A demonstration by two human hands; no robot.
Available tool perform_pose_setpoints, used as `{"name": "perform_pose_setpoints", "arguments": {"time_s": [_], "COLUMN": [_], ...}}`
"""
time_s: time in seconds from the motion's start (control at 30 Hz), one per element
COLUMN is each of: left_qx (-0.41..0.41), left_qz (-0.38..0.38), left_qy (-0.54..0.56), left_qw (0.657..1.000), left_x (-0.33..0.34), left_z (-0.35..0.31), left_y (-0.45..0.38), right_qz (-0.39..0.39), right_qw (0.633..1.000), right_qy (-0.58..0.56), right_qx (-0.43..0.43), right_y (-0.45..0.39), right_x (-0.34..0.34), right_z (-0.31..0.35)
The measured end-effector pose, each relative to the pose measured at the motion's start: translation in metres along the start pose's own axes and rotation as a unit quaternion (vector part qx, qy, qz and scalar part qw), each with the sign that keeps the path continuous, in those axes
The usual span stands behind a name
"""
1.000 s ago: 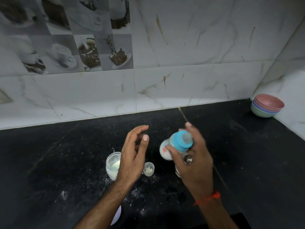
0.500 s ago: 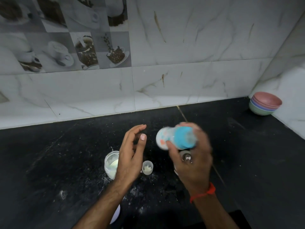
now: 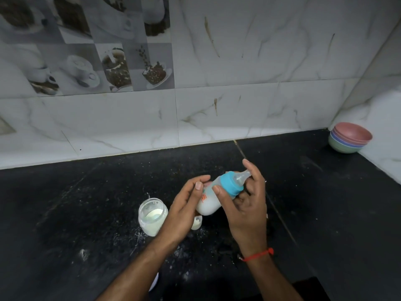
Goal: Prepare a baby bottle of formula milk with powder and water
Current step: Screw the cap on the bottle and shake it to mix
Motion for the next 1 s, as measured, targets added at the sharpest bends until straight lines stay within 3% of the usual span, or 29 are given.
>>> {"name": "perform_pose_setpoints", "arguments": {"time_s": [0.07,0.23,0.3,0.43,0.53,0.63,0.73,0.87,1.0], "left_qx": [-0.025,-0.116,-0.166,-0.185,-0.136,-0.068,-0.043,-0.026,-0.002], "left_qz": [0.003,0.019,0.031,0.048,-0.001,-0.055,-0.093,-0.106,-0.110], "left_qy": [0.031,0.123,0.175,0.212,0.171,0.092,0.055,0.017,-0.023], "left_qw": [0.999,0.985,0.970,0.958,0.976,0.992,0.993,0.994,0.994], "left_x": [0.006,0.013,0.015,0.018,0.012,-0.001,-0.009,-0.010,-0.010], "left_z": [-0.002,0.002,0.007,0.009,0.006,0.007,0.005,0.002,-0.003], "left_y": [0.003,0.005,0.006,0.008,0.001,-0.006,-0.006,-0.005,-0.005], "right_qz": [0.012,0.179,0.199,0.173,0.124,0.014,-0.040,0.068,-0.037], "right_qw": [1.000,0.982,0.977,0.982,0.992,0.993,0.951,0.956,0.947], "right_qy": [0.002,0.032,0.072,0.064,0.014,0.038,0.175,0.255,0.233], "right_qx": [-0.003,0.043,0.040,0.050,0.035,-0.115,-0.251,-0.132,-0.216], "right_y": [0.001,0.000,-0.002,-0.006,-0.005,0.003,0.009,0.009,0.010], "right_x": [0.005,0.011,0.007,0.002,-0.002,-0.007,-0.009,-0.007,-0.014], "right_z": [0.003,0.003,0.004,0.007,0.017,0.047,0.048,0.005,0.028]}}
Point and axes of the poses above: each hand's wrist, its own y-axis away from the middle knuckle, its own x-axis out of the palm, z = x × y, the point moved 5 cm from there along -y, towards the middle knuckle, and after that the axes turned 5 degrees about x, right-handed, at the moved point
